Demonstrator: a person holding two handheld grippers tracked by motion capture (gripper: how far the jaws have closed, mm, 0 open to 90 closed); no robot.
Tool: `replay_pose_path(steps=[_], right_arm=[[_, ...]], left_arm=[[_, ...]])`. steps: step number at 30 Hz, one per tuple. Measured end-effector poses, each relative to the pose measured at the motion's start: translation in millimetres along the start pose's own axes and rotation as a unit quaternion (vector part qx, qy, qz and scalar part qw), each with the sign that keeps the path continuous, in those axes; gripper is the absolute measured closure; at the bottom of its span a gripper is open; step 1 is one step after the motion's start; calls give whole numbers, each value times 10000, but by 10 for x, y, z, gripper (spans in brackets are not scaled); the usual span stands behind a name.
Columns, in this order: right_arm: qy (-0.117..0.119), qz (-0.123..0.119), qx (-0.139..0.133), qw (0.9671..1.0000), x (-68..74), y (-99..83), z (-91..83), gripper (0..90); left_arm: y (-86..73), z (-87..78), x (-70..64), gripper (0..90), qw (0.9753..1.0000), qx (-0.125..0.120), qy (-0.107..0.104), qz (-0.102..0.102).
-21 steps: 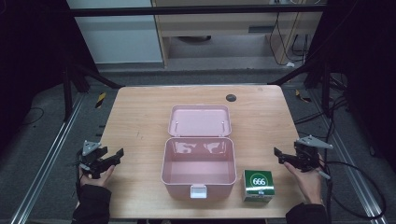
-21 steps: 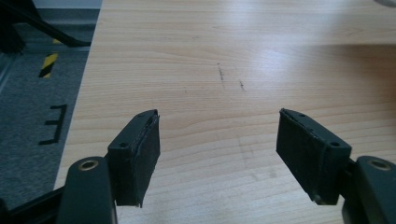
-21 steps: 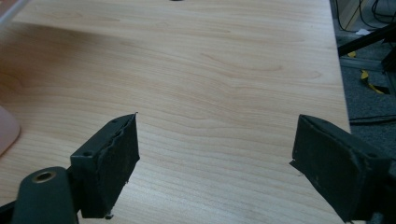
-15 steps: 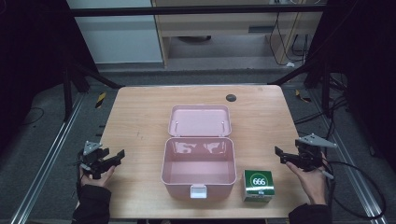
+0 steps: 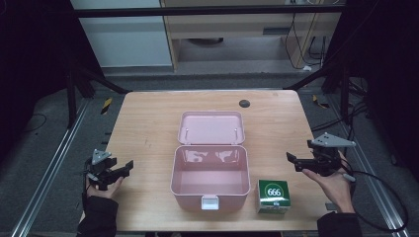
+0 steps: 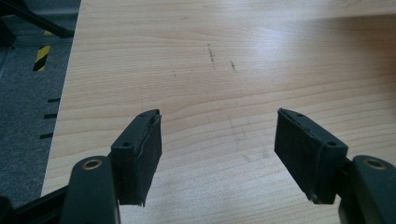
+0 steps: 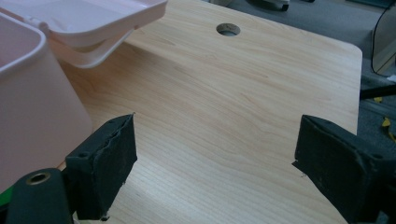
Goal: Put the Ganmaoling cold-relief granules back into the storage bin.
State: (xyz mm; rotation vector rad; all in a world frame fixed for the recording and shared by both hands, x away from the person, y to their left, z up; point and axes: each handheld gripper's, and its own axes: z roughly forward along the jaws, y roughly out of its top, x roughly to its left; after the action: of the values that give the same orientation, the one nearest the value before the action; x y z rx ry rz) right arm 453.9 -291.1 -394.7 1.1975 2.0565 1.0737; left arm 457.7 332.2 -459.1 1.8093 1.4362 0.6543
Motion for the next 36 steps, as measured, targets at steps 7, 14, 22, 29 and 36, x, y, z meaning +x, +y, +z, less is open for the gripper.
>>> replay_pose_path(steps=[7,14,22,29,36], right_arm=[[266,-498,203,9982,84,219,-16,122],[553,-1008,443,9924,201,399,-54,108],[809,-1575,721,9816,269,574,-123,97],[1087,-2038,908,9687,357,685,-177,88],[1259,-2394,1241,9547,446,731,-191,73]], left_arm=[[-4,16,-22,311,9999,58,-50,78],[-12,34,-46,310,9998,125,-52,154],[-16,49,-60,308,9996,159,-66,206],[-16,52,-68,308,9995,186,-67,235],[-18,57,-67,308,9994,204,-70,260]])
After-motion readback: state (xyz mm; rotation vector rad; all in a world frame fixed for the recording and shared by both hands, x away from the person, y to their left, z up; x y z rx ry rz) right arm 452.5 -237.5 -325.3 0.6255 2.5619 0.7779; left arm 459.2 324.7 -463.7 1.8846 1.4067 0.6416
